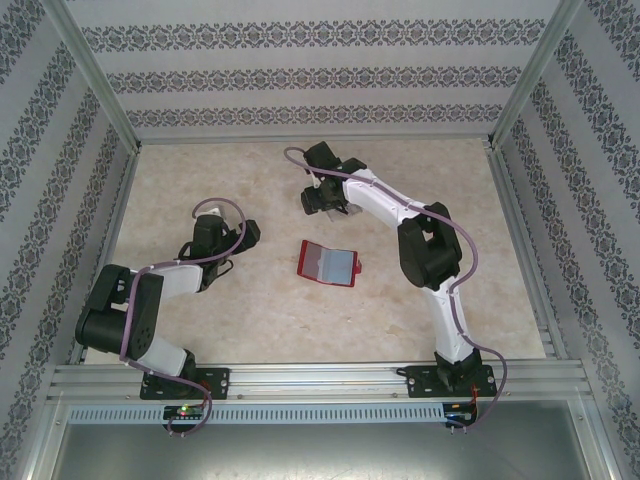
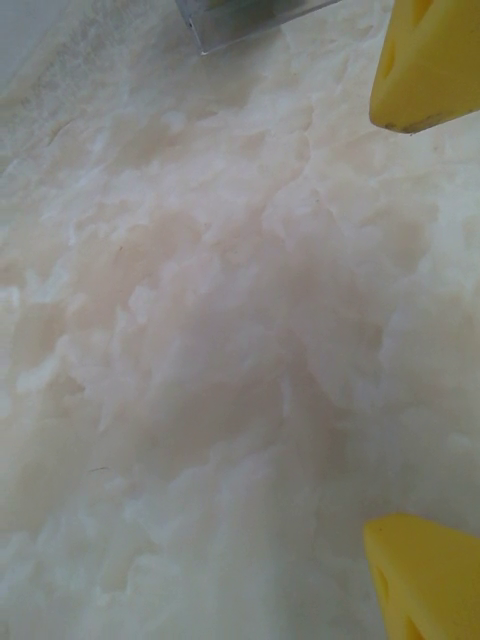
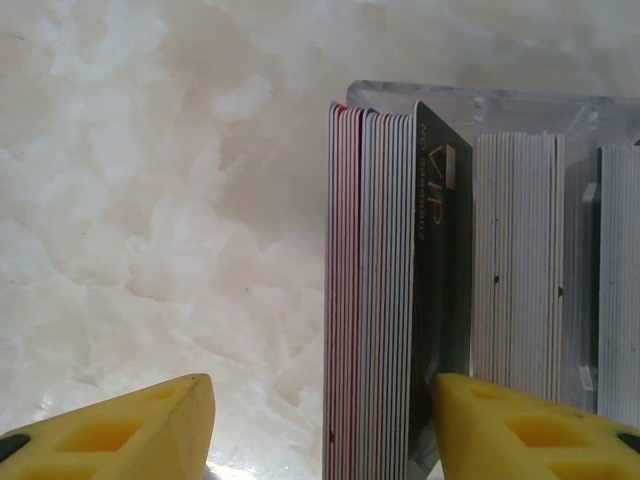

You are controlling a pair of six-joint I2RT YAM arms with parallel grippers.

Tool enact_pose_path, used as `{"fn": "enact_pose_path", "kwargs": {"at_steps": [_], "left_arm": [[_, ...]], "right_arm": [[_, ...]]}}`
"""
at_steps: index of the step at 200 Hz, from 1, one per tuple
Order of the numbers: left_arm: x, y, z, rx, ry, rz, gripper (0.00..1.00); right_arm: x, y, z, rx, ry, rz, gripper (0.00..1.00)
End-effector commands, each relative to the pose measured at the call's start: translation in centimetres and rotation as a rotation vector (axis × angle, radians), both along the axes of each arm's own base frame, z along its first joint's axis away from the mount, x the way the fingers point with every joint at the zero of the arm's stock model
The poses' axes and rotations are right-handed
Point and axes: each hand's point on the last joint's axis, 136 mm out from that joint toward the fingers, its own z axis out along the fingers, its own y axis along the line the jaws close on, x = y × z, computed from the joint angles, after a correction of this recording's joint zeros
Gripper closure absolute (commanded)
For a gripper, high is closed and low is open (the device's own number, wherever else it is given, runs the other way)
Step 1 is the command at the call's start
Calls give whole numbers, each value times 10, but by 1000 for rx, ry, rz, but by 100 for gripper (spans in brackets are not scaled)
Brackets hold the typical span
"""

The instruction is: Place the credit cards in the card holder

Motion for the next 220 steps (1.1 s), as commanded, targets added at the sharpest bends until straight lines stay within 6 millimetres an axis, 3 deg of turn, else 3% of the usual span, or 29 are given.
{"fn": "enact_pose_path", "kwargs": {"at_steps": [1, 73, 124, 179, 220], "left_arm": [[7, 6, 6, 15, -43, 19, 2], [9, 4, 4, 10, -34, 12, 2], [11, 1, 0, 2, -18, 1, 2], [12, -2, -2, -7, -8, -11, 2], [13, -8, -1, -28, -20, -36, 3]], "right_arm": [[-8, 17, 24, 98, 7, 13, 42], [-11, 22, 34, 154, 8, 21, 55], [-11, 19, 35, 132, 1, 21, 77], [-14, 10, 45, 109, -24, 10, 89], [-15, -11, 50, 48, -57, -50, 93]]}}
